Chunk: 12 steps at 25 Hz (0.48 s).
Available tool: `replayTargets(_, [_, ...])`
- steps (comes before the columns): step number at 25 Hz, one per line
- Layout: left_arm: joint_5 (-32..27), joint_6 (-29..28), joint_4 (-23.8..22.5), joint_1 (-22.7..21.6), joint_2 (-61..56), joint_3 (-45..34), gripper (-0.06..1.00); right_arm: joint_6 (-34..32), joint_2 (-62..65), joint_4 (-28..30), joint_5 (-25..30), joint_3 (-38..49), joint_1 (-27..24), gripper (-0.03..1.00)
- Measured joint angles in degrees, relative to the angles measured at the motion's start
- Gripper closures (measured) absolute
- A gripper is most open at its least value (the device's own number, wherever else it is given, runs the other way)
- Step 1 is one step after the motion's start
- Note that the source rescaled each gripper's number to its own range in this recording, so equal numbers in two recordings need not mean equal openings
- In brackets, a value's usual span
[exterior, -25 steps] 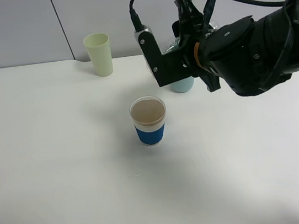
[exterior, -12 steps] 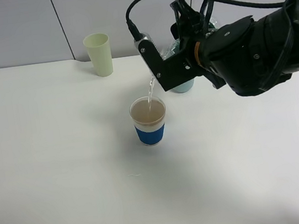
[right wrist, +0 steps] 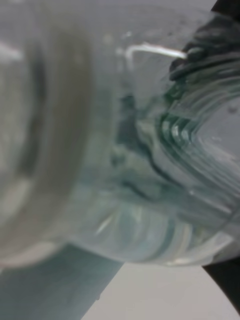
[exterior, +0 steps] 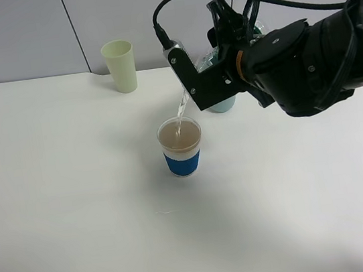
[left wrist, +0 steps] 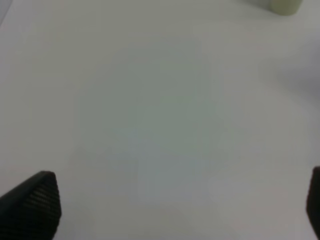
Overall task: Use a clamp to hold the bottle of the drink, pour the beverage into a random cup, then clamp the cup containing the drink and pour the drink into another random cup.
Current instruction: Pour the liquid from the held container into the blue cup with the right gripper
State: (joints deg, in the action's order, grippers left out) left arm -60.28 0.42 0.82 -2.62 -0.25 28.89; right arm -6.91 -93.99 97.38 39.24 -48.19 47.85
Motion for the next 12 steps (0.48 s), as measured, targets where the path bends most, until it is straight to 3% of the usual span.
replayTargets(12, [0.0, 0.0, 0.0, 0.0, 0.0, 0.0, -0.06, 0.0, 0.0, 1.2, 0.5, 0.0, 0.0, 0.94])
